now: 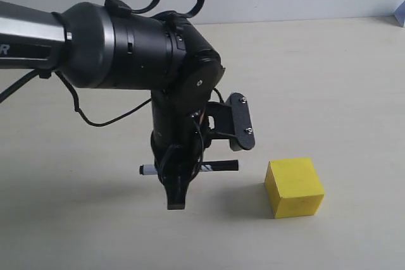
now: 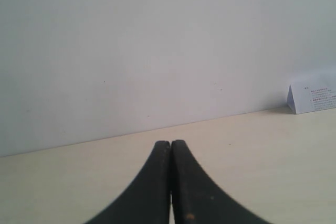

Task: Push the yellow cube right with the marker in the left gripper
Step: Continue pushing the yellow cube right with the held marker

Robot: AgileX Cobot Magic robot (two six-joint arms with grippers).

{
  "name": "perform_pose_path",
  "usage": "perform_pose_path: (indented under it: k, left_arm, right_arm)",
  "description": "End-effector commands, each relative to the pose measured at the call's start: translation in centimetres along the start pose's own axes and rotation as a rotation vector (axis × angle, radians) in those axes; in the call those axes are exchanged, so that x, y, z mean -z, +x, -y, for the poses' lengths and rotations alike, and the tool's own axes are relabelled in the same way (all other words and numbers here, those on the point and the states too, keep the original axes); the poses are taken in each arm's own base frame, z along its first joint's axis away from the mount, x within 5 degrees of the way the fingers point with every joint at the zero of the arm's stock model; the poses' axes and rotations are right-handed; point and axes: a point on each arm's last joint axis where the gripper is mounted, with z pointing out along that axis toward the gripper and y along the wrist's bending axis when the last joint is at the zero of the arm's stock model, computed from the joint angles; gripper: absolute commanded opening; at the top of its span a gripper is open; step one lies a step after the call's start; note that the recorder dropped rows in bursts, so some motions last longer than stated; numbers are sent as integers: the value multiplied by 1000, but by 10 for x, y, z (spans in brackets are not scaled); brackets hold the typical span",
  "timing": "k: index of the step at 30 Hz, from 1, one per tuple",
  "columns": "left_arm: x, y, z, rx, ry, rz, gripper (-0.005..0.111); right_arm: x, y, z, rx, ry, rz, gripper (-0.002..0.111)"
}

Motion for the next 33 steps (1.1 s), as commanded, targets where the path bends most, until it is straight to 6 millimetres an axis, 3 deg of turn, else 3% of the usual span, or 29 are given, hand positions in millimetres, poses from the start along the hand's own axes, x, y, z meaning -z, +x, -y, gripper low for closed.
perform_pose_path:
  k: [1, 12, 17, 23, 33]
  left_arm:
    - [0, 9, -7, 24, 17, -47, 0]
    - [0, 8, -5, 27, 23, -39, 0]
    - [3, -5, 11, -140, 13, -22, 0]
    - [4, -9, 11, -147, -13, -3, 0]
    - [-15, -17, 17, -148, 19, -27, 0]
  right_arm:
    - [0, 1, 0, 4, -3, 7, 0]
    - [0, 1, 0, 4, -3, 7, 0]
    - [0, 1, 0, 2, -3, 8, 0]
    - [0, 1, 0, 2, -3, 8, 0]
    - [0, 1, 0, 2, -3, 8, 0]
